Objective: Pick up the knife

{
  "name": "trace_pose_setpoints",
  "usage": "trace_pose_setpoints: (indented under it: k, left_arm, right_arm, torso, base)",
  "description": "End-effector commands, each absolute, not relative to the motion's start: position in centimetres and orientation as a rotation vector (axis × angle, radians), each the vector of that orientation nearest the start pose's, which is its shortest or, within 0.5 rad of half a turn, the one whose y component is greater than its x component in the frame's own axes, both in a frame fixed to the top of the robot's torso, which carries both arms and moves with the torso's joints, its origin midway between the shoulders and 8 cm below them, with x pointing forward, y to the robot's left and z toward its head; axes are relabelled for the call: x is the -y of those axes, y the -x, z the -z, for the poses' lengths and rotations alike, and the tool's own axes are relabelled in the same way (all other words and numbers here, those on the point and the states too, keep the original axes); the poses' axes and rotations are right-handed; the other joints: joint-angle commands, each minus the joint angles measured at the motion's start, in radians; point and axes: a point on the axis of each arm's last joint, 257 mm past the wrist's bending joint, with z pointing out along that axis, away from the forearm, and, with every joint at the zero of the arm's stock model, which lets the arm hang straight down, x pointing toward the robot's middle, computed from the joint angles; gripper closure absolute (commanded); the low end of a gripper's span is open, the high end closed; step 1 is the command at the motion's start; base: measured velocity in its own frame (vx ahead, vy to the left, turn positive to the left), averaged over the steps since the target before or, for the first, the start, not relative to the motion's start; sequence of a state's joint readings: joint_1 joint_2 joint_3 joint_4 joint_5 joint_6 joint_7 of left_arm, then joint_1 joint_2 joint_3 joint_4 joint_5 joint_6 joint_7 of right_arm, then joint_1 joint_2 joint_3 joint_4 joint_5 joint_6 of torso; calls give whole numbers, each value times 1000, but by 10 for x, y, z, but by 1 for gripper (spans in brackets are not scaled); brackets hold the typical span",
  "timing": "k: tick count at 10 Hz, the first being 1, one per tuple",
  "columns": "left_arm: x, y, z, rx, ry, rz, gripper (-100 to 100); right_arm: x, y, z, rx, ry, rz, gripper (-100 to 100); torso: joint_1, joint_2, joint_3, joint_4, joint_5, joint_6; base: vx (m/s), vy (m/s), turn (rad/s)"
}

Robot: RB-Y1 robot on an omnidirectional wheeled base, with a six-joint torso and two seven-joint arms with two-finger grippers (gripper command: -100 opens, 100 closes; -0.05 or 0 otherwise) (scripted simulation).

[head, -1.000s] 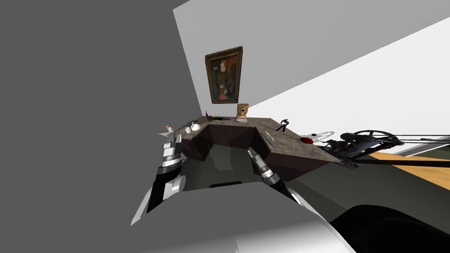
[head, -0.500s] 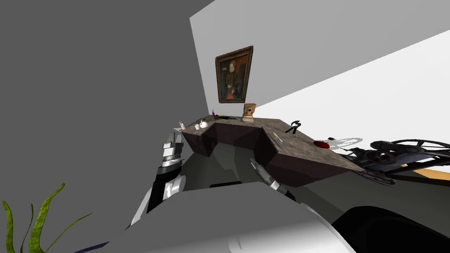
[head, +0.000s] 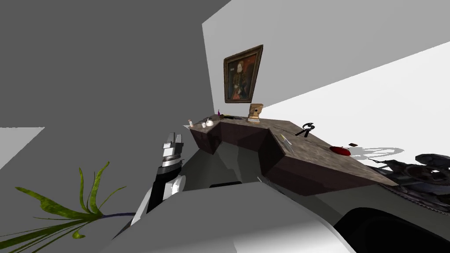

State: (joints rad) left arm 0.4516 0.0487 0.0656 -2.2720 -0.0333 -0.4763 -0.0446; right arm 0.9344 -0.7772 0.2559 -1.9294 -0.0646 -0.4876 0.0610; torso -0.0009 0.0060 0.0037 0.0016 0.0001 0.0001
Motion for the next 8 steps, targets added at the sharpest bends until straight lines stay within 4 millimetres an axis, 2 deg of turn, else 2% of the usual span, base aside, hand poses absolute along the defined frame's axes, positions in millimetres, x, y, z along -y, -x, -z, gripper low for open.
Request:
trace_pose_setpoints:
  k: [1,2,3,4,6,7,8]
  left_arm:
    - [-288,-351,-34,-665,567,1193,0]
    - [-288,-351,-34,-665,567,1193,0]
    - [-288,-351,-34,-665,567,1193,0]
    - [-288,-351,-34,-665,567,1193,0]
    - [-288,-351,-34,-665,567,1193,0]
    - [-288,-351,-34,-665,567,1193,0]
    - [-288,-351,-34,-665,567,1193,0]
  right_arm:
    - [282,-196,333,-1914,-811,-1034,-100]
    - [299,-168,356,-1992,-873,-982,-100]
    - [301,-167,356,-2011,-855,-977,-100]
    - [319,-137,376,-2083,-922,-920,-100]
    - [322,-136,376,-2106,-900,-913,-100]
    - [343,-105,393,-2179,-960,-848,-100]
    - [346,-105,392,-2196,-943,-842,-100]
  torso:
    - [0,0,0,0,0,0]
    - [-1,-1,0,0,0,0]
    - [-1,-1,0,0,0,0]
    - [-2,-1,-1,0,0,1]
    - [-3,-2,-1,0,-1,1]
    - [-3,-3,-1,0,-1,1]
    - [-4,-3,-2,-1,-1,0]
  base:
    - [-48,35,116]
    - [-45,36,246]
    - [-36,20,107]
    - [-41,25,249]
    - [-23,9,43]
    - [-21,5,238]
    - [-24,-2,135]
